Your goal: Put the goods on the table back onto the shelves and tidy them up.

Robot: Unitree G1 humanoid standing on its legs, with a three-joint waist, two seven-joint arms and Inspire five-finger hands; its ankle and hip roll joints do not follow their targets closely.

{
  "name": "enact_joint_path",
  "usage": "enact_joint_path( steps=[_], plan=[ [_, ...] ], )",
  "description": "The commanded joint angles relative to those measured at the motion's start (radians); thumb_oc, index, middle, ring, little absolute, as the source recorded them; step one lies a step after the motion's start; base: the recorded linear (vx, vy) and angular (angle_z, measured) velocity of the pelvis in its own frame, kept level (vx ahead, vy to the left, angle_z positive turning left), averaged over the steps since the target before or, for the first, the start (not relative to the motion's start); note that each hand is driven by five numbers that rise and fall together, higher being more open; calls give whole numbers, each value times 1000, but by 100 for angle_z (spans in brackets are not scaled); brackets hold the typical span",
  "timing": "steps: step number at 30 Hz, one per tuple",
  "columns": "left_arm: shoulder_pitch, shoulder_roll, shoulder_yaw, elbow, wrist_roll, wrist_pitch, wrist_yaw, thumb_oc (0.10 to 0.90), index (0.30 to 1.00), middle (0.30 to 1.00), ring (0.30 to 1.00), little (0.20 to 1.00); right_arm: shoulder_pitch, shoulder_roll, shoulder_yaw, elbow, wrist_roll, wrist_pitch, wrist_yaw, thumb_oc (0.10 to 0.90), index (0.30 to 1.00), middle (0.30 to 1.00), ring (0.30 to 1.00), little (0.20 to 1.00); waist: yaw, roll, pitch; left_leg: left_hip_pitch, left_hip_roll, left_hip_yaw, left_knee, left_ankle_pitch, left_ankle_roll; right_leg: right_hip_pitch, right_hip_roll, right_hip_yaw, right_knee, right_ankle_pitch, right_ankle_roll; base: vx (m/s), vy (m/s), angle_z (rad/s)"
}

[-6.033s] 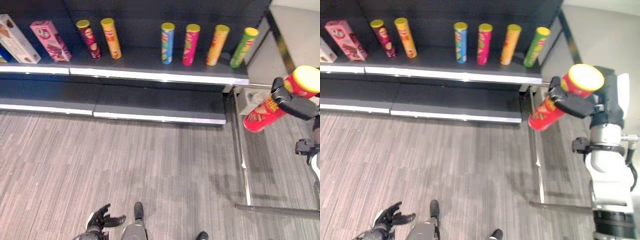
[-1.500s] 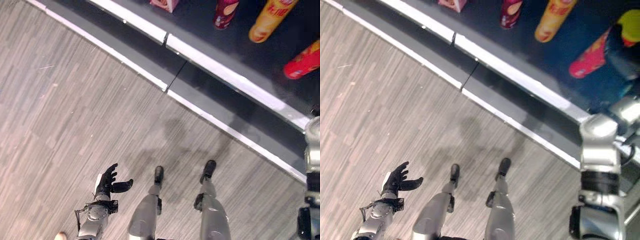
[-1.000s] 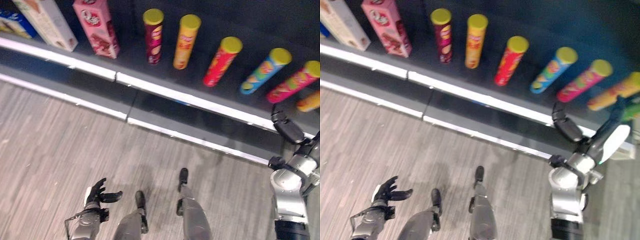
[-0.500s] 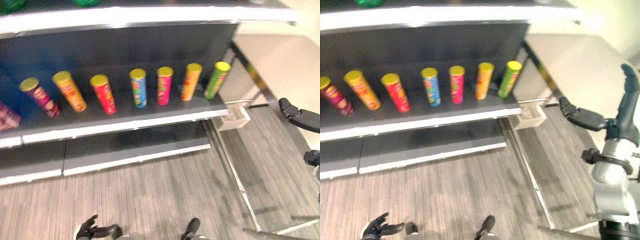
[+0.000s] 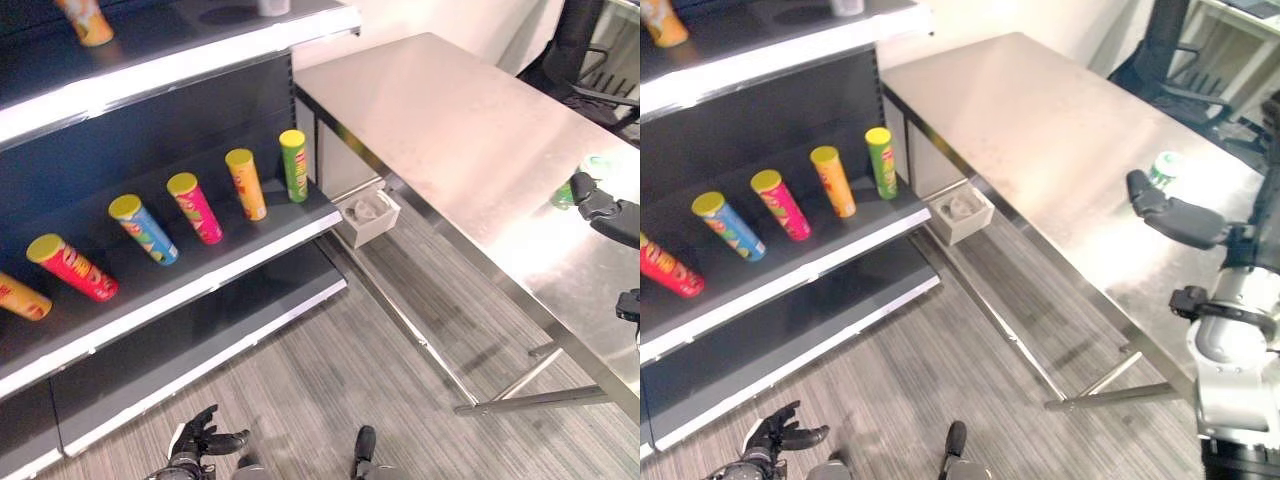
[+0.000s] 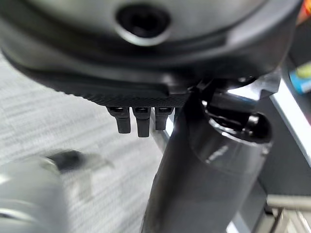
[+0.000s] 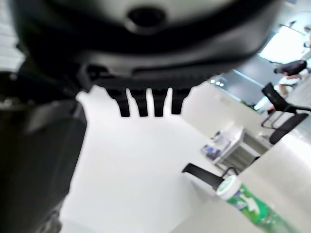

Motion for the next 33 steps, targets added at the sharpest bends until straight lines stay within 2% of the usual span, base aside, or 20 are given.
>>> enact_joint_path(
  steps=[1,2,4,5,9,12,13,14,16,17,19,20,22,24,27,28,30,31,32,33],
  plan=[
    [-18,64,14,-49,28,-57,16,800,900,900,900,900,-181,-107,-28,-8,20,-106,-32,800,900,900,900,900,89,14,23,-29,-44,-50,-22,82,28,74,47,-3,14,-103,150,138,77,-100],
    [-25,59,7,-32,24,-55,18,800,900,900,900,900,-191,-114,-11,2,15,-103,-32,800,900,900,900,900,92,31,25,-31,-61,-66,-54,93,29,84,64,17,15,-115,148,106,67,-99],
    [-26,52,4,-16,30,-58,21,800,900,900,900,900,-196,-114,0,9,-2,-97,-31,800,900,900,900,900,88,41,22,16,-64,-78,-89,94,39,99,72,39,20,-124,150,204,203,-91],
    [-40,55,-3,25,43,-59,25,800,900,900,900,900,-195,-111,8,18,-22,-81,-22,800,900,900,900,900,72,32,-7,63,-68,-66,-113,91,45,112,56,57,36,-134,154,256,262,-64],
    [-59,61,-7,45,45,-58,28,800,900,900,900,900,-204,-100,15,28,-31,-76,-29,800,900,900,900,900,70,20,-24,105,-74,-34,-124,72,69,112,33,83,90,-155,165,162,169,-34],
    [-75,67,-3,44,31,-52,30,800,900,900,900,900,-190,-71,6,25,-54,-64,-31,800,900,900,900,900,73,13,-9,146,-78,-6,-121,45,108,41,8,92,306,-175,193,107,170,-50],
    [-86,72,0,57,39,-44,33,800,900,900,900,900,-184,-54,-9,14,-64,-55,-31,800,900,900,900,900,61,6,14,186,-83,9,-125,30,133,-31,-18,89,476,-126,224,113,210,-71],
    [-86,79,3,47,36,-44,34,800,900,900,900,900,-176,-50,-12,9,-65,-53,-26,800,900,900,900,900,55,14,28,209,-74,15,-129,24,145,-69,-35,74,582,-97,221,115,172,-45],
    [-80,83,0,41,35,-42,27,800,900,900,900,900,-152,-48,-30,12,-66,-55,-28,800,900,900,900,900,54,15,28,224,-74,7,-139,14,147,-103,-67,68,627,-92,212,147,31,-7],
    [-75,86,1,35,42,-39,25,800,900,900,900,900,-131,-44,-47,15,-72,-50,-30,800,900,900,900,900,59,12,22,228,-67,7,-143,1,139,-103,-117,39,553,-88,208,181,-101,5],
    [-78,87,7,31,45,-41,22,800,900,900,900,900,-119,-46,-61,17,-73,-45,-28,800,900,900,900,900,61,7,19,231,-60,0,-145,-15,123,-108,-163,21,408,-82,209,185,-209,6],
    [-83,89,10,29,46,-43,23,800,900,900,900,900,-109,-48,-78,28,-68,-39,-36,800,900,900,900,900,56,-5,19,232,-63,-18,-139,-32,107,-100,-168,37,232,-40,224,163,-191,3],
    [-87,89,12,31,46,-43,24,800,900,900,900,900,-98,-45,-91,29,-66,-36,-43,800,900,900,900,900,50,-9,20,235,-60,-29,-131,-45,101,-96,-160,54,147,8,238,200,-191,16],
    [-73,89,27,31,58,-44,22,800,900,900,900,900,-48,-33,-121,24,-79,-19,-32,800,900,900,900,900,42,-36,3,264,-62,-38,-121,-73,84,-65,-162,78,63,75,266,398,-330,80],
    [-59,75,16,37,62,-42,14,800,900,900,900,900,1,-47,-145,30,-82,-14,1,800,900,900,900,900,23,-21,-29,282,2,-57,-125,-75,44,-32,-121,43,59,42,250,332,-414,55],
    [-56,66,1,25,57,-41,6,800,900,900,900,900,22,-53,-162,31,-77,-21,5,800,900,900,900,900,11,0,-36,274,46,-66,-117,-65,20,-15,-87,19,40,10,231,222,-449,23],
    [-55,59,-7,16,52,-40,1,800,900,900,900,900,37,-48,-172,35,-66,-27,3,800,900,900,900,900,2,25,-39,263,89,-65,-103,-53,-10,8,-53,-7,24,-28,209,161,-384,44],
    [-53,58,-11,11,50,-39,-3,800,900,900,900,900,42,-43,-170,39,-50,-36,4,800,900,900,900,900,-2,33,-32,239,106,-66,-61,-46,-23,22,-34,-12,23,-55,191,64,-310,39],
    [-58,64,-10,-4,46,-36,-7,800,900,900,900,900,52,-42,-173,34,-22,-46,17,800,900,900,900,900,0,34,-12,189,112,-76,37,-4,-38,44,-20,-15,20,-77,171,-3,-319,13],
    [-63,64,-15,-9,49,-34,-8,800,900,900,900,900,48,-40,-170,36,-1,-53,17,800,900,900,900,900,0,26,14,124,105,-82,128,12,-37,63,-24,-31,18,-88,156,-19,-208,46]
  ],
)
